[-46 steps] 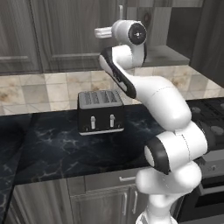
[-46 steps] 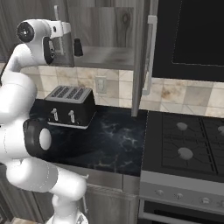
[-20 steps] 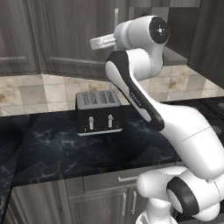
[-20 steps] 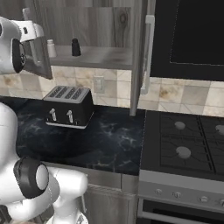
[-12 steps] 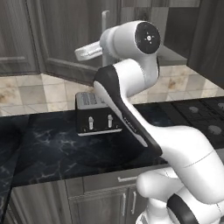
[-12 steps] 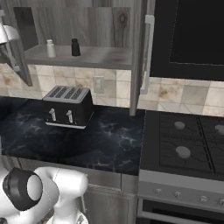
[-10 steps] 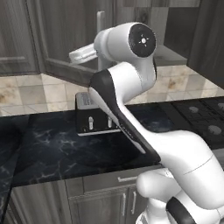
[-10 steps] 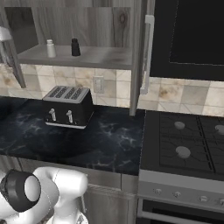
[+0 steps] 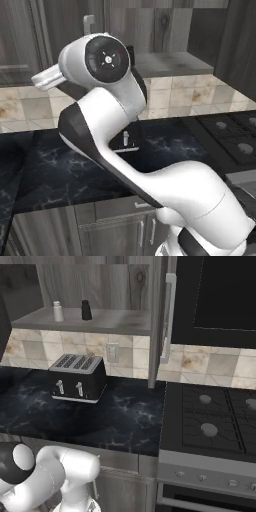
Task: Move the shaker and shaker from the cabinet to the dining counter.
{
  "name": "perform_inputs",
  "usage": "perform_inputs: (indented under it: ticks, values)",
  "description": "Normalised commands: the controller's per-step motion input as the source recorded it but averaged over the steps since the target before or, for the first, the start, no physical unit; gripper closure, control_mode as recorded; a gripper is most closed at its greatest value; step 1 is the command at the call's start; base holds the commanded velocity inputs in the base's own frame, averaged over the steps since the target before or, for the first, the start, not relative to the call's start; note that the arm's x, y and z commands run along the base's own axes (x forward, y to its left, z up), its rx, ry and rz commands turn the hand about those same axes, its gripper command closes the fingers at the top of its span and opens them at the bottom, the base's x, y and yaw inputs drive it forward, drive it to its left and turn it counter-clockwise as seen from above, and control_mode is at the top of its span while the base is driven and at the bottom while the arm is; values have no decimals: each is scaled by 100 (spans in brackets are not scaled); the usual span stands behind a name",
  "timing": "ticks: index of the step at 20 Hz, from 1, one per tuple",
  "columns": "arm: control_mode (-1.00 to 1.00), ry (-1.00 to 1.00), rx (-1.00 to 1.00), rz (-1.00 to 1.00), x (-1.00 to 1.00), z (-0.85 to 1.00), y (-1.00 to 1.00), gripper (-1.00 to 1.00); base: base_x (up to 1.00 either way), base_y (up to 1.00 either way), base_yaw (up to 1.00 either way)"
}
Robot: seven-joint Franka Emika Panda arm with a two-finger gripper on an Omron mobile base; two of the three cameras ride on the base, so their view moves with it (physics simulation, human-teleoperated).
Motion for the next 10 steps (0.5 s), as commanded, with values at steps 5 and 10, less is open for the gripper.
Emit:
perform_inputs:
  ticks: [5, 10]
  values:
    - [-100, 11, 1, 0, -70, 13, -15, -100, 0, 0, 0]
    - [-100, 8, 12, -1, -91, 32, -95, -100, 0, 0, 0]
